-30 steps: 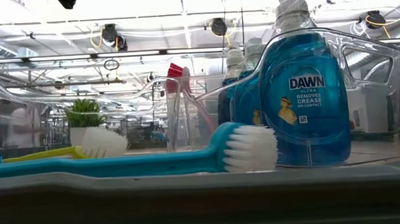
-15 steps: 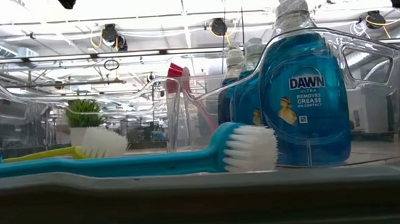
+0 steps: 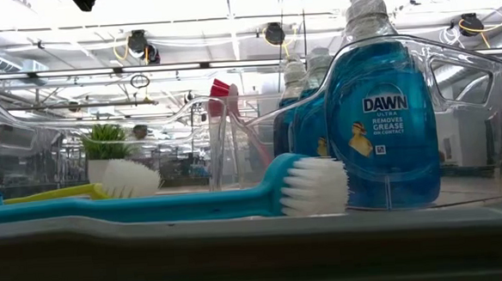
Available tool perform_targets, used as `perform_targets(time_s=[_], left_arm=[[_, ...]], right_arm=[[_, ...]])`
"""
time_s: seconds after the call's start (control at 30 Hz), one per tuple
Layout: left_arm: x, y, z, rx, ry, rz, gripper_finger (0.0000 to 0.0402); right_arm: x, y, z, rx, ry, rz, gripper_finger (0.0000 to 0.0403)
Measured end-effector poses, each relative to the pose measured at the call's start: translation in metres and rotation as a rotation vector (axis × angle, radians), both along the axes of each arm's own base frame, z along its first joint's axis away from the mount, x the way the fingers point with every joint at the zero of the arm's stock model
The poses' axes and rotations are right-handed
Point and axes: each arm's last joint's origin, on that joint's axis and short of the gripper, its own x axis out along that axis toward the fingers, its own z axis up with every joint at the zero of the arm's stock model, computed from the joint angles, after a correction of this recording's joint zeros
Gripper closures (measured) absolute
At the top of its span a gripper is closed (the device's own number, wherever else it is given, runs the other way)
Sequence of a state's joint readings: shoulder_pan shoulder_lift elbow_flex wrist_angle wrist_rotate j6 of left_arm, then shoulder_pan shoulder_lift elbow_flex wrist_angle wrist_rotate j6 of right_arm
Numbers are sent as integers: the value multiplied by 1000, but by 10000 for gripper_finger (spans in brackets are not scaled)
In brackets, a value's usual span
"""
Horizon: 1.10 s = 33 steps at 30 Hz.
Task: Pick & Place Kitchen Sink Supplies
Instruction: Put the blue sponge into the left transparent bin
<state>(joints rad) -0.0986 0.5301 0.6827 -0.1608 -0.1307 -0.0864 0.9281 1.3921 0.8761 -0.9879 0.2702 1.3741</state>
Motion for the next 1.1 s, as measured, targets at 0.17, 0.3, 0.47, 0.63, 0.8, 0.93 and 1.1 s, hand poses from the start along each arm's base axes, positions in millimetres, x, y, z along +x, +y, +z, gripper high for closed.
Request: perform_targets(time_s=[0.17,0.3,0.47,0.63,0.8,0.93,1.1], left_arm=[[0,0,0,0,0,0,5],[0,0,0,0,0,0,5],[0,0,0,0,0,0,5],[0,0,0,0,0,0,5],[0,0,0,0,0,0,5],[0,0,0,0,0,0,5],[0,0,0,0,0,0,5]], right_arm=[[12,24,-13,253,83,13,92],[21,33,-24,283,56,31,100],[26,32,-44,209,104,38,93],[25,24,-69,144,179,45,86],[22,14,-75,62,255,-63,114],[21,12,-76,26,226,-125,168],[22,11,-76,18,210,-137,262]])
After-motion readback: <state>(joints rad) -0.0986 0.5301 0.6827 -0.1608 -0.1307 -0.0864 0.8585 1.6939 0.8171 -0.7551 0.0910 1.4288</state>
